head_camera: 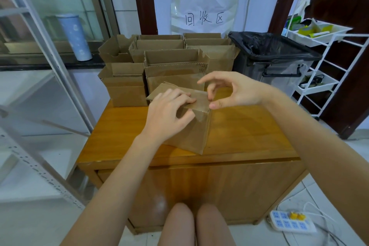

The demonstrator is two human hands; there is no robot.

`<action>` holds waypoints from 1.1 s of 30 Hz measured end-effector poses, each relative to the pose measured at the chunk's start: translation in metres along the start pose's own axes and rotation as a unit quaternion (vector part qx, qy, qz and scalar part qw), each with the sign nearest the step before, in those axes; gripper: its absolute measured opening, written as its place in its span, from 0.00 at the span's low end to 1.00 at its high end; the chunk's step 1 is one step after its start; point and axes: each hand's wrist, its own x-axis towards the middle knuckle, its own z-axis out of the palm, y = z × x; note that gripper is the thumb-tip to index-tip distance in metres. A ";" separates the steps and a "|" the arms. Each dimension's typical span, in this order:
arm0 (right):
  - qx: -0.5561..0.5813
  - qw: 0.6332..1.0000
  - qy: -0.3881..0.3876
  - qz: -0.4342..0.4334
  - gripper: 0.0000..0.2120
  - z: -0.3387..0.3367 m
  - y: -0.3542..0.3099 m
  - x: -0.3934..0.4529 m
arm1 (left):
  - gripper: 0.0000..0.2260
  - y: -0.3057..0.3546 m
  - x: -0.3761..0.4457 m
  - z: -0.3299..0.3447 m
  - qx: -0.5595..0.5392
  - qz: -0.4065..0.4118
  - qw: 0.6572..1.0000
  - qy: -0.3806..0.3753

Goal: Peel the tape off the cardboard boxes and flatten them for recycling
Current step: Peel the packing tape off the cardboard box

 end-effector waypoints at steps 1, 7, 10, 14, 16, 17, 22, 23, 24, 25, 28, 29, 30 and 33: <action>-0.044 0.999 -0.012 0.005 0.22 0.000 -0.006 0.002 | 0.18 0.000 0.000 0.000 0.001 0.000 1.000 0.001; -0.161 0.987 0.003 0.023 0.12 0.010 -0.011 -0.008 | 0.19 0.001 0.000 0.001 -0.006 -0.013 1.000 -0.003; -0.225 0.973 0.031 0.046 0.19 0.016 -0.018 -0.012 | 0.19 0.000 0.000 0.000 -0.003 -0.013 1.000 -0.004; -0.338 0.938 0.039 0.064 0.28 0.031 -0.028 -0.009 | 0.21 0.000 0.000 -0.004 0.002 -0.007 1.000 -0.023; -0.345 0.934 0.078 0.058 0.22 0.039 -0.027 -0.008 | 0.22 -0.001 -0.001 -0.006 0.010 -0.001 0.999 -0.035; -0.327 0.938 0.095 0.060 0.21 0.041 -0.026 -0.009 | 0.22 -0.001 -0.002 -0.006 0.016 0.002 0.999 -0.040; -0.239 0.958 0.150 0.054 0.16 0.048 -0.019 -0.013 | 0.23 -0.001 -0.001 -0.008 0.016 -0.002 0.998 -0.055; -0.230 0.959 0.156 0.053 0.15 0.049 -0.019 -0.013 | 0.23 -0.001 -0.001 -0.009 0.014 -0.003 0.998 -0.053; -0.222 0.960 0.161 0.054 0.14 0.050 -0.018 -0.013 | 0.23 0.000 -0.001 -0.008 0.012 -0.003 0.999 -0.051; -0.211 0.962 0.167 0.054 0.12 0.051 -0.018 -0.014 | 0.23 0.000 -0.001 -0.008 0.011 -0.004 0.999 -0.050; -0.166 0.970 0.171 0.052 0.06 0.050 -0.019 -0.013 | 0.24 0.000 0.000 -0.008 0.006 -0.009 0.999 -0.052; -0.161 0.971 0.168 0.054 0.04 0.049 -0.020 -0.013 | 0.23 -0.001 0.000 -0.008 0.005 -0.010 0.999 -0.051; -0.158 0.972 0.164 0.056 0.02 0.049 -0.020 -0.012 | 0.23 -0.001 0.000 -0.008 0.003 -0.011 0.999 -0.049; -0.119 0.977 0.166 0.065 0.04 0.048 -0.021 -0.009 | 0.23 -0.001 0.001 -0.007 -0.001 -0.012 0.999 -0.046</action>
